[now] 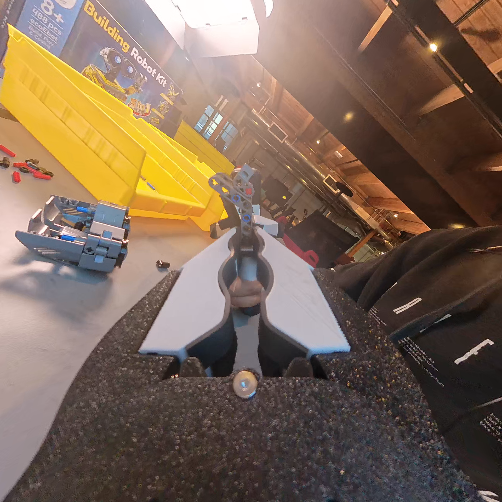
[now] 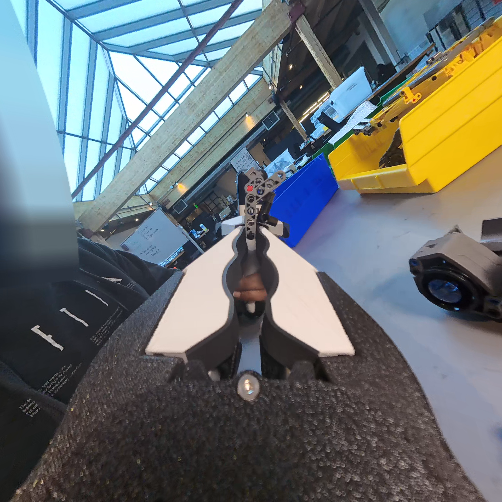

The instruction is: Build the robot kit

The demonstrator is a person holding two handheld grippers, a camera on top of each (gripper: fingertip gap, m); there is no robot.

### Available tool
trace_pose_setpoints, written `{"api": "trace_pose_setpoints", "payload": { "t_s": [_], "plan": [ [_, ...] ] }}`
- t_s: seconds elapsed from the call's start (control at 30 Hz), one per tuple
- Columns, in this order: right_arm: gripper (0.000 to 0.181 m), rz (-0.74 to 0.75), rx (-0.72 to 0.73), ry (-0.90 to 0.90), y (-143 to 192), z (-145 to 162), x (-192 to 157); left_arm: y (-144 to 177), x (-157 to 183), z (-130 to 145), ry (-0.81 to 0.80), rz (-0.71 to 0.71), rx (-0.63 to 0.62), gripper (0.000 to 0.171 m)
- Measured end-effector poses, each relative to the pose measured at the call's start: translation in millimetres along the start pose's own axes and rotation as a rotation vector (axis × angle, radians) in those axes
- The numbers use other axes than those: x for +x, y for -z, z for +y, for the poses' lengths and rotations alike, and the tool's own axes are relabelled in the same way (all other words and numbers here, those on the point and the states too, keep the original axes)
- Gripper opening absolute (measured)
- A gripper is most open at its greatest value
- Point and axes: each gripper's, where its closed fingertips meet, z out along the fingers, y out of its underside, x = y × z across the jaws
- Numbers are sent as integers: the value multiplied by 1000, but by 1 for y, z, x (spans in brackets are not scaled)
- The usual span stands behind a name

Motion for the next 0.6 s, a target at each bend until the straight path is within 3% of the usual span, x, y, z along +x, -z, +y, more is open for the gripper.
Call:
{"api": "trace_pose_setpoints", "payload": {
  "t_s": [0.47,0.6],
  "plan": [
    [14,24,-77,95,-1,-3,0,0,-2,0,-23,7,-40,7],
    [7,20,-77,82,0,-3,-1,-1,2,2,-57,20,-56,6]
  ]
}}
